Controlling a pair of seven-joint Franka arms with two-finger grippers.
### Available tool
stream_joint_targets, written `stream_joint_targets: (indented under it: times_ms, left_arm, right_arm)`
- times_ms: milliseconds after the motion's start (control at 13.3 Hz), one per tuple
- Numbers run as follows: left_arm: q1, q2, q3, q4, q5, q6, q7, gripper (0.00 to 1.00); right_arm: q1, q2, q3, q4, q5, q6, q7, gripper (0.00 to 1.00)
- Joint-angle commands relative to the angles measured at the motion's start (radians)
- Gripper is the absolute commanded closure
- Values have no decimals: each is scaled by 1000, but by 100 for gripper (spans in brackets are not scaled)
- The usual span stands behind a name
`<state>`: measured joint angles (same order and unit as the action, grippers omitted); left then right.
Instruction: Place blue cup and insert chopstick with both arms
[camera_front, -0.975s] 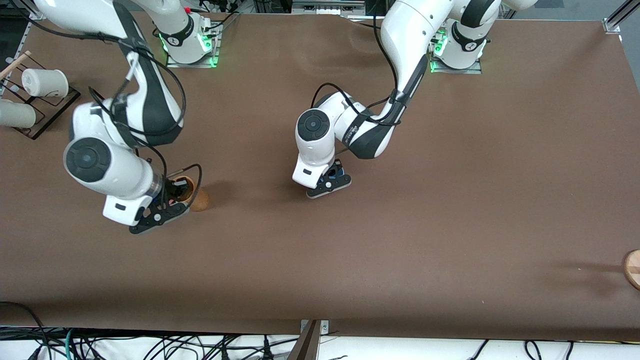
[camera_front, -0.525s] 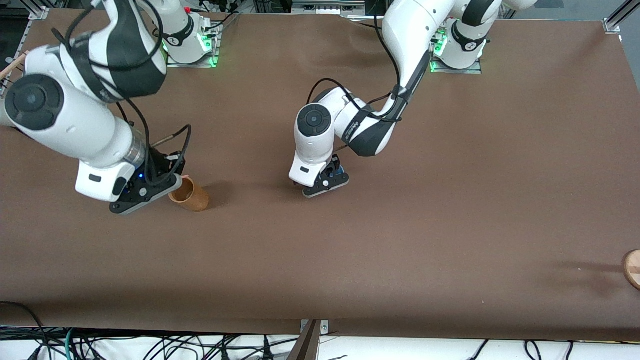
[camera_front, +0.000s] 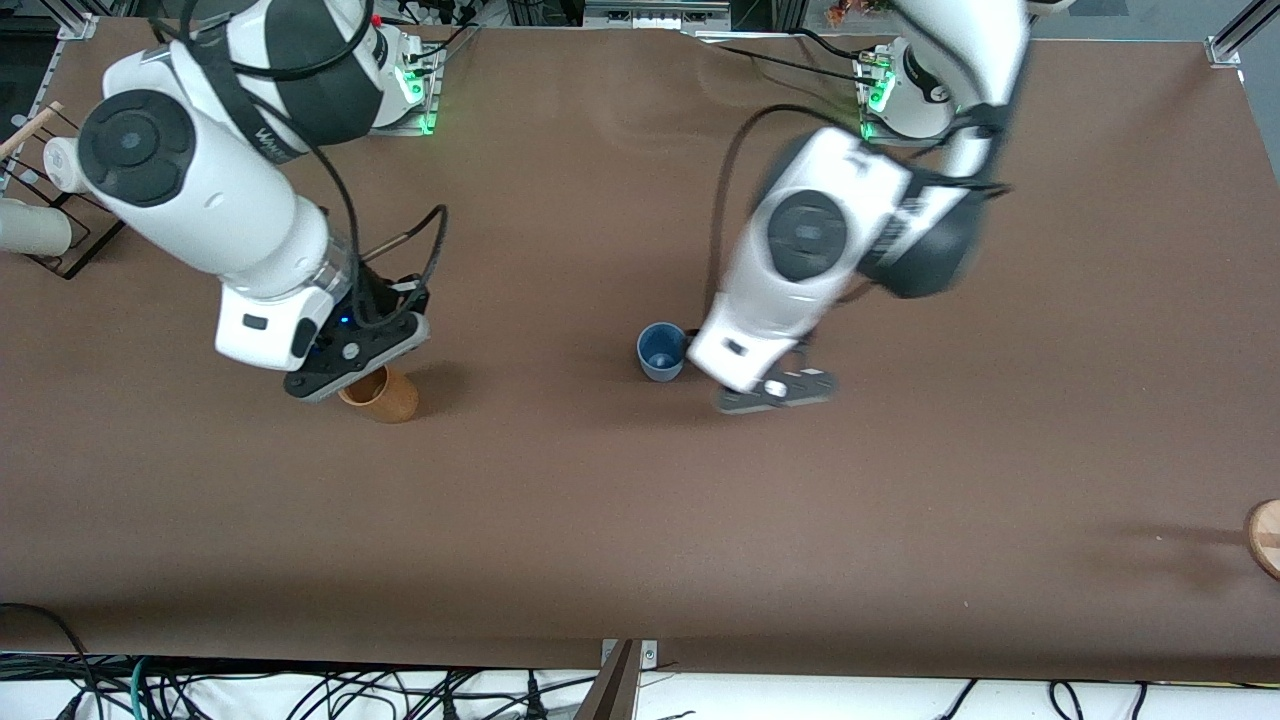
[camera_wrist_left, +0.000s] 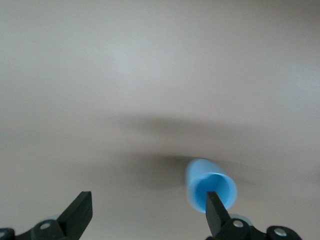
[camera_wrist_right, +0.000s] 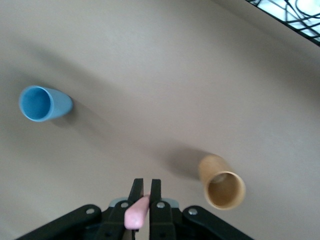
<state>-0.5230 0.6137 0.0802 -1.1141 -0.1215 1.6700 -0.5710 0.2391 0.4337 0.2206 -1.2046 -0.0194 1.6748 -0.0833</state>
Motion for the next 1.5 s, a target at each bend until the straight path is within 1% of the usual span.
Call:
stream_joint_targets:
  times_ms: [0,150,225,375,525,675,750,825,900,975,1125,1200,1350,1425]
  left_arm:
    - [144,-127,-10,-113,-21,-44,263,0]
    - [249,-248,-8,-200,-20,-85,394,0]
    - [289,-297,-7,-231,-17,-110,429,0]
    - [388,-362,1,-250,-15,-154,532,0]
    - [451,-419,27,-260,-6,-179,659,0]
    - [459,-480,73,-305,-1,-179,678,0]
    - [460,-505,78,-315,-1,-180,677,0]
    - [456,-546,78,-354,0,-190,674,0]
    - [445,-590,76,-413,17,-199,666,0]
    - [443,-616,72,-456,48,-197,662,0]
    - [425,-646,65,-495,52,-193,572,0]
    - [405,-650,64,-497,52,-191,518,0]
    - [400,-654,59,-503,52,-185,513,0]
    - [400,-669,38,-527,54,-170,513,0]
  right_arm:
    - [52,34,29,42,7,34,136,100]
    - [121,56,29,42,7,100,252,100]
    - [149,71,29,42,7,136,292,100]
    - [201,103,29,42,7,210,367,100]
    - [236,141,29,42,6,287,408,100]
    - [264,163,28,42,1,333,415,100]
    - [276,171,26,42,-2,341,427,100]
    - [295,181,20,42,-7,353,450,100]
    - [313,191,13,42,-13,361,462,100]
    - [340,200,-15,42,-22,373,464,100]
    - [408,218,-87,42,-20,393,471,100]
    - [422,226,-96,40,-22,407,493,100]
    - [425,241,-98,39,-25,418,499,100]
    - [427,249,-98,39,-25,421,501,100]
